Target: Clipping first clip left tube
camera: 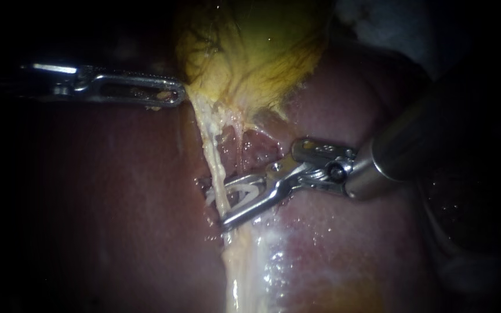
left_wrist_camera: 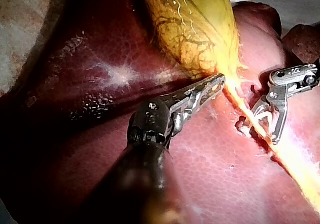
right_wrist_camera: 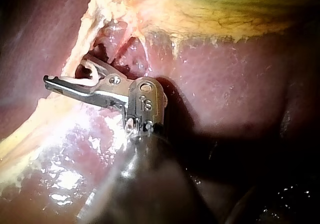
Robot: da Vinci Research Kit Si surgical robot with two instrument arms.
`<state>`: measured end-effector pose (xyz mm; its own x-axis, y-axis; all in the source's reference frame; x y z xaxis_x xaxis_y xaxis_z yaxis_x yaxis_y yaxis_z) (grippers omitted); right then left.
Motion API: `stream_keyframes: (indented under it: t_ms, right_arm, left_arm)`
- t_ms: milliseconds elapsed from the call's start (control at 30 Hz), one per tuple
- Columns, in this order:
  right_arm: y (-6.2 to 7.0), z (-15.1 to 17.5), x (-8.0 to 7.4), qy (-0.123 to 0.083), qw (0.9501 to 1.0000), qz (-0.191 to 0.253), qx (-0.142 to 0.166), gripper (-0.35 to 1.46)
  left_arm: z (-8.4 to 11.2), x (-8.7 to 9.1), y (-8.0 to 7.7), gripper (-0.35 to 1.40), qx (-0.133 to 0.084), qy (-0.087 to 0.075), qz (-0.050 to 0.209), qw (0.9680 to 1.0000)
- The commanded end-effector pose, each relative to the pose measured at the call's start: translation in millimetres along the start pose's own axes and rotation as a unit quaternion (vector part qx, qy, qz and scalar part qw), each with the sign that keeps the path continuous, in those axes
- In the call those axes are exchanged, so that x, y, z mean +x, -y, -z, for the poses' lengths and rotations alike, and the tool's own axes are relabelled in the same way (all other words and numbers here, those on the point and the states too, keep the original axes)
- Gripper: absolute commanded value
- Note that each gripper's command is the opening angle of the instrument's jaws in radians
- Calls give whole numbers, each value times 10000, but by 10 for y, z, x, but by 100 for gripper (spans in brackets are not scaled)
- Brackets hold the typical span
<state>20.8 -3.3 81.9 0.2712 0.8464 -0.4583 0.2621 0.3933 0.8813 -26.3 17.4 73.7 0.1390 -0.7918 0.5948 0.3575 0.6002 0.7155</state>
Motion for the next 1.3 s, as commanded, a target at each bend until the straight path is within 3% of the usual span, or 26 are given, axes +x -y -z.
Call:
stream_keyframes:
  t_ms: [33,500,867,1033,1300]
  right_arm:
    - [3,-1,1,-4,10000,3,37,60]
    - [38,-26,-3,153,9984,-16,546,60]
    - [70,-35,1,315,9951,401,842,56]
    - [76,-39,0,411,9924,582,1003,54]
    - [75,-46,4,358,9916,817,935,47]
  left_arm:
    - [0,0,0,-35,0,0,0,10000]
    - [0,0,0,-35,2,0,-1,10000]
    - [1,0,-1,-35,3,-1,-1,10000]
    - [1,0,-1,-35,4,-1,-1,10000]
    - [1,0,-1,-35,4,-1,-1,10000]
